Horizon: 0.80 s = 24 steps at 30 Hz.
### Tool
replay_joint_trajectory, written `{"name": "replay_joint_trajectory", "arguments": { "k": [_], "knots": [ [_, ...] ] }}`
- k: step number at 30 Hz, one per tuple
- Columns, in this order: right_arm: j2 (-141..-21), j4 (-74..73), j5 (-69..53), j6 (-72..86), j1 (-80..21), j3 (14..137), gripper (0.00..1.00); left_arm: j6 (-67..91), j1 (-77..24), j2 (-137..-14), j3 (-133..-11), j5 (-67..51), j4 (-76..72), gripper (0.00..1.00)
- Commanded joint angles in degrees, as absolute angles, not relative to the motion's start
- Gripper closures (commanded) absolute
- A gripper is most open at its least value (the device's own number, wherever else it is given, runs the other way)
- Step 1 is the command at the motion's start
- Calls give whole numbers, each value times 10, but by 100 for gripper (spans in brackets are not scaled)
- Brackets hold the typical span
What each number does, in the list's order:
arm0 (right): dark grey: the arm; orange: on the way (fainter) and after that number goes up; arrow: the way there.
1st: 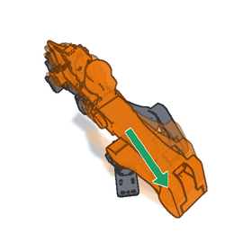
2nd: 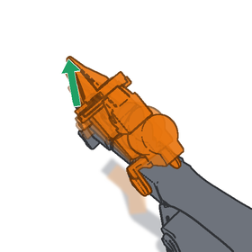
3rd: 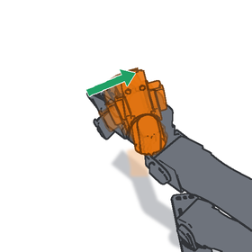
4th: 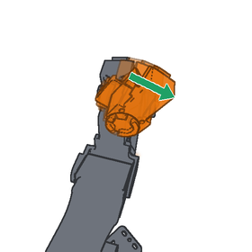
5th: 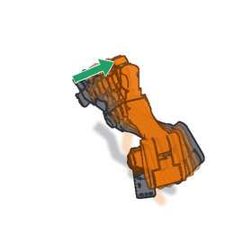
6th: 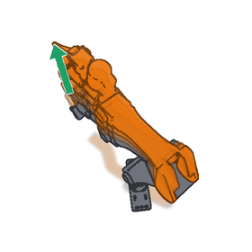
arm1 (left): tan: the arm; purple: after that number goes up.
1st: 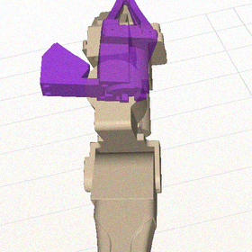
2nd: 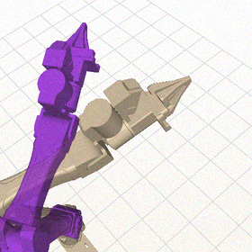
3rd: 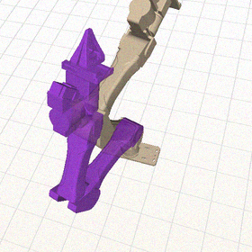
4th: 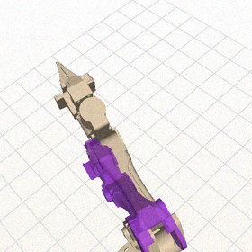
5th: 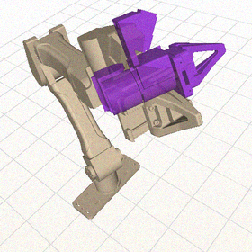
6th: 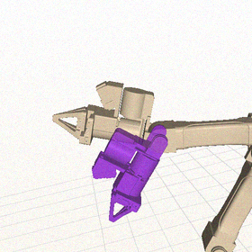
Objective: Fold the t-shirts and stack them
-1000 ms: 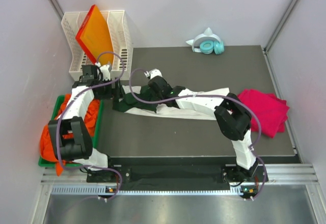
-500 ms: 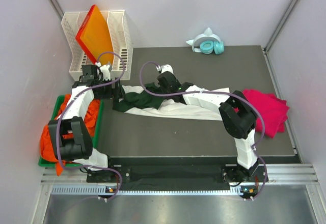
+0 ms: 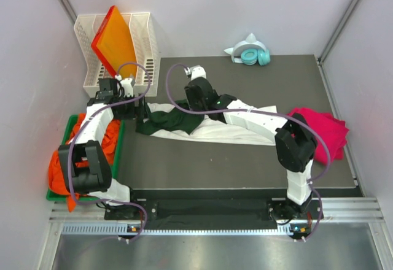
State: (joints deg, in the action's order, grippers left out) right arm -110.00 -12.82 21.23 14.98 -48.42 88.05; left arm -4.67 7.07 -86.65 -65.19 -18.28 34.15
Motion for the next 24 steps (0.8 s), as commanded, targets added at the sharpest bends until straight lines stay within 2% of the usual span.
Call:
{"name": "replay_joint_trajectory", "arguments": {
  "k": [1,6,16,24],
  "knots": [
    [-1090,-114,179,142,-498,944,61,-50,62,-864,-665,-199,313,6],
    [-1143,-132,142,152,-511,991,66,-50,16,-876,-682,-189,311,7],
    [-1167,-133,130,177,-511,946,76,-38,-122,-949,-733,-161,301,8],
    [-1184,-132,123,195,-512,923,78,-31,-143,-1008,-752,-157,311,9]
  ]
}}
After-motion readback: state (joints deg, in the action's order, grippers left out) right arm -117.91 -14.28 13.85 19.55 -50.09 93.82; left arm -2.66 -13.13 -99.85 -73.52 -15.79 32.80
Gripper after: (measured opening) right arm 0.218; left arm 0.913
